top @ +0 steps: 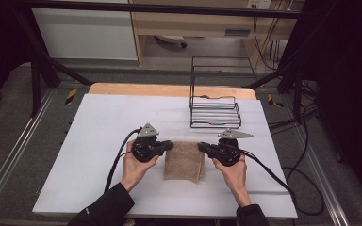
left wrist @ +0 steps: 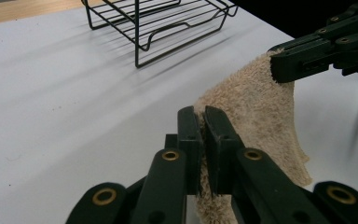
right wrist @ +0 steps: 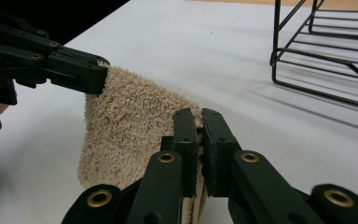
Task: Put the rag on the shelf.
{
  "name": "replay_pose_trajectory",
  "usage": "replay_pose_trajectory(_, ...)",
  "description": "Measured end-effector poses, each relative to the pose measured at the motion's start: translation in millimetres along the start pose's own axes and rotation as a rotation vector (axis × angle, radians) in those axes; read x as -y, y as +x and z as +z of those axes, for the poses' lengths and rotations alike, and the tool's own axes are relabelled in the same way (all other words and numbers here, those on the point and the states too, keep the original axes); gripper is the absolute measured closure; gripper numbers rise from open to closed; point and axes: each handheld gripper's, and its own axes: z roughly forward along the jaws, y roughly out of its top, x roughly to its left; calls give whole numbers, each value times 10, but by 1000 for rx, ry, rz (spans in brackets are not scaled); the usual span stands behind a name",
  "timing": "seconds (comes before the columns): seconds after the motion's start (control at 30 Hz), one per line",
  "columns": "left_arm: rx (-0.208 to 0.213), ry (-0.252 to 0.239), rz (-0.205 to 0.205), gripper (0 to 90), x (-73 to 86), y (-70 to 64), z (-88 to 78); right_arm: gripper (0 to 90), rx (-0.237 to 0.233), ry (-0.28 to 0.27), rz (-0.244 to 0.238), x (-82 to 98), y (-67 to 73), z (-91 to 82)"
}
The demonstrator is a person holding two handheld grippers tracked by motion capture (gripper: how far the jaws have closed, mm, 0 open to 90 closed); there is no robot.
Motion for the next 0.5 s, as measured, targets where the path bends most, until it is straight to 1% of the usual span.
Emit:
replay_pose_trajectory(0.13,0,-12,7,850,-26,-24,-30,856,1,-15,-11,-34,22,-51)
replay_pose_trajectory(0.23,1,-21,10,851,-44,-49,-50,857,7,-29,-32,-59,40,-93)
replay_pose_trajectory(0.5,5,-54,18,850,-89,-98,-108,857,10,-52,-53,-98,66,-160)
